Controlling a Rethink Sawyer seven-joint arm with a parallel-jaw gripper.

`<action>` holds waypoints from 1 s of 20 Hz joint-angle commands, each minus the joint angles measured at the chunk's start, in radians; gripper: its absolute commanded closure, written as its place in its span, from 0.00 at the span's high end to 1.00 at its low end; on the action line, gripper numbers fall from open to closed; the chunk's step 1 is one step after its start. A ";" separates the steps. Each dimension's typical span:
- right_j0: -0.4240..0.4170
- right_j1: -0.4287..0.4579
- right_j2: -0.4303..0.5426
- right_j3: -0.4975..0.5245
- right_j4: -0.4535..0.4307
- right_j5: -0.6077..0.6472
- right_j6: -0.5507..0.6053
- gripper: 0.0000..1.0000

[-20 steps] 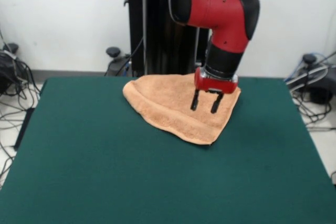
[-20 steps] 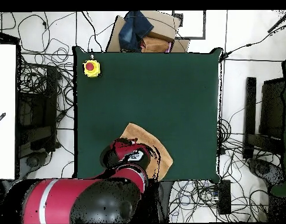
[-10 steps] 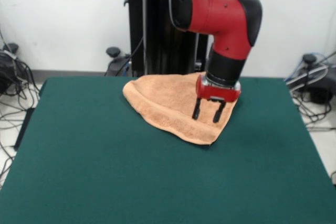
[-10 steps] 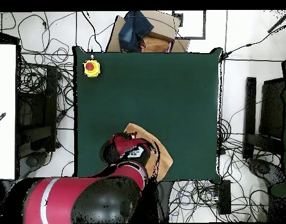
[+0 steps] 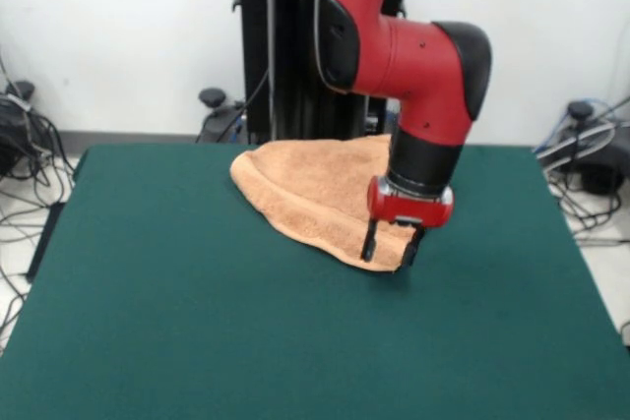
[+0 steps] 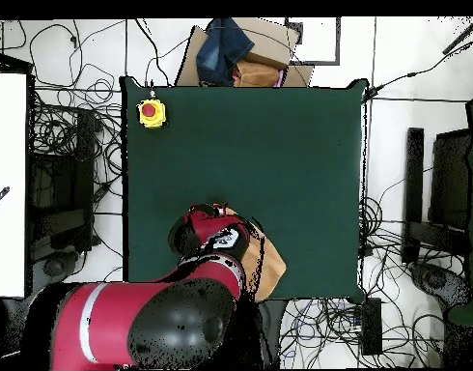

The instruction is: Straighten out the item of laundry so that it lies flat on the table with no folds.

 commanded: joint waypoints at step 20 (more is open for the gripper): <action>0.031 0.057 0.013 -0.081 0.082 0.015 0.162 1.00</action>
